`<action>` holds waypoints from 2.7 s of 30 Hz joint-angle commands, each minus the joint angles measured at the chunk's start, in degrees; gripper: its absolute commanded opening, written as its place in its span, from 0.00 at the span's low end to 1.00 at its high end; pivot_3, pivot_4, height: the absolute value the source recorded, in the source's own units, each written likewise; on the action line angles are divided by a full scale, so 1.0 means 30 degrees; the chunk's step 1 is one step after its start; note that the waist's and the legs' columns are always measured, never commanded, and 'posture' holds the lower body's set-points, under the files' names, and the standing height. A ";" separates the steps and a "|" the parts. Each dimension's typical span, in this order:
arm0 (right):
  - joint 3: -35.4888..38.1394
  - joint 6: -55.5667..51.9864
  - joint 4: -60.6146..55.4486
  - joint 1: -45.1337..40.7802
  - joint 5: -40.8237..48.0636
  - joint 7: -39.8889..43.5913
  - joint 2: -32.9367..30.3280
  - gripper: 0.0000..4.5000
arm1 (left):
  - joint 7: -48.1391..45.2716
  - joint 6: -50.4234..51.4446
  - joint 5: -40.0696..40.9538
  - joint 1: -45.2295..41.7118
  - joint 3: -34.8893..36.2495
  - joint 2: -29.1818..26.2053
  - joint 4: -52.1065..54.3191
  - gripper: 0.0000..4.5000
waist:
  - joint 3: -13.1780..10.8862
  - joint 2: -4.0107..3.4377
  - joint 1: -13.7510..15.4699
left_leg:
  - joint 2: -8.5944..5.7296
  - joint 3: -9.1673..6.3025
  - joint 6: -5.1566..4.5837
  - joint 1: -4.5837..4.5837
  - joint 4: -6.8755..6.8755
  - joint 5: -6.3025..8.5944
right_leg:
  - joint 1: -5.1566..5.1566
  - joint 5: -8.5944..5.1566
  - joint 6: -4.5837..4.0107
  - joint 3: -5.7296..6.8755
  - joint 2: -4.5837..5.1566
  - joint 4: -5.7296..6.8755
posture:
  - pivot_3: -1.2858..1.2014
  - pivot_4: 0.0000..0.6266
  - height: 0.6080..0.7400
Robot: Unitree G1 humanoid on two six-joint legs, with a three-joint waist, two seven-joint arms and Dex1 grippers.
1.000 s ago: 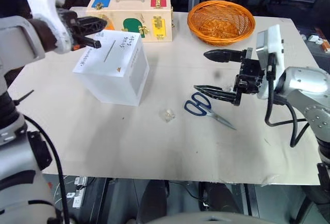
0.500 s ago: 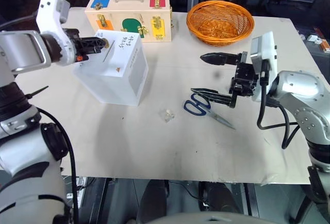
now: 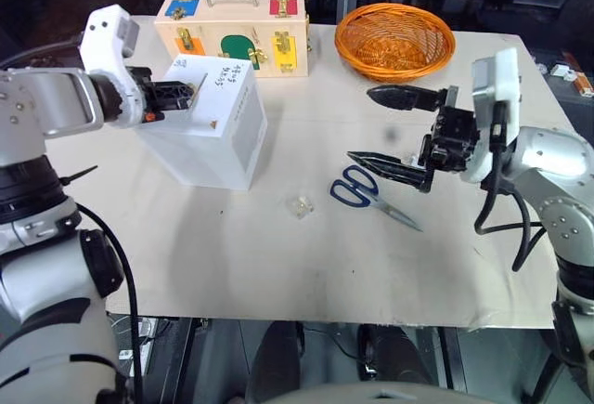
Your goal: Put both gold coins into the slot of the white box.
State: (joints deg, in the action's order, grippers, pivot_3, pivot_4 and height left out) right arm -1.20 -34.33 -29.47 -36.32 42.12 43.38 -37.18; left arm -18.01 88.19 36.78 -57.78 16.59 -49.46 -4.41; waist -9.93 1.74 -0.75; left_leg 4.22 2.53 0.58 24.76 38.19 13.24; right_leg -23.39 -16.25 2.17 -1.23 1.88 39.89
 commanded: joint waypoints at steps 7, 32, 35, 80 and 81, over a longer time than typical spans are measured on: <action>0.0810 -0.0202 -0.0537 -0.0648 0.0942 0.0133 0.0005 1.00 | -0.0786 -0.1879 -0.0907 0.0251 -0.0601 -0.0278 0.2089 0.39 | 0.0000 0.0001 0.0027 | 0.0001 -0.0011 -0.0006 0.0013 0.0036 0.0004 | 0.0001 0.0002 0.0000 0.0004 -0.0001 0.0023 | 0.52 0.24 0.90; -0.7079 -0.4836 0.5503 0.0377 -0.5584 -0.5496 0.7478 0.49 | -1.4513 -1.3913 0.2983 2.0508 0.7523 -0.0623 1.3283 0.69 | 0.0024 0.0017 -0.0054 | 0.0015 0.0032 -0.0016 0.0001 0.0014 0.0010 | -0.0037 0.0003 -0.0017 -0.0039 -0.0009 0.0028 | 0.52 0.24 0.90; -0.7591 -0.5156 0.5822 0.0043 -0.6019 -0.5098 0.7696 0.42 | -1.5568 -1.5291 0.2424 2.1746 0.7371 -0.1011 1.2813 0.69 | 0.0020 0.0011 -0.0019 | 0.0015 0.0037 -0.0018 -0.0001 0.0006 0.0012 | -0.0038 0.0001 -0.0019 -0.0039 -0.0008 0.0021 | 0.52 0.24 0.90; -0.2191 -0.6312 0.0478 -0.0653 -0.1937 0.1547 0.4036 0.00 | -0.9390 -1.1032 1.0588 1.4149 0.1759 -0.1057 1.1498 0.34 | 0.0010 -0.0004 -0.0135 | 0.0025 0.0003 -0.0025 0.0002 -0.0012 0.0015 | -0.0031 0.0001 -0.0013 -0.0017 -0.0029 0.0008 | 0.52 0.24 0.90; -0.2053 -0.6412 0.0219 -0.0743 -0.1646 0.1667 0.3863 0.00 | -0.9561 -1.1169 1.0417 1.3531 0.1107 -0.0868 1.1295 0.34 | -0.0001 -0.0020 -0.0066 | 0.0029 0.0021 -0.0024 -0.0012 -0.0020 0.0015 | -0.0032 0.0002 -0.0014 -0.0051 -0.0041 0.0009 | 0.52 0.24 0.90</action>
State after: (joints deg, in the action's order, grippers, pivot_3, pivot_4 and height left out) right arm -9.36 -53.28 -25.18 -37.12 34.54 47.20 -25.19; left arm -45.99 55.88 67.99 -15.13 21.80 -52.39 29.56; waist -9.93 1.68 -0.95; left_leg 4.30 2.57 0.51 24.75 38.13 13.28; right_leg -23.49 -16.25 2.13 -1.34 1.76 39.92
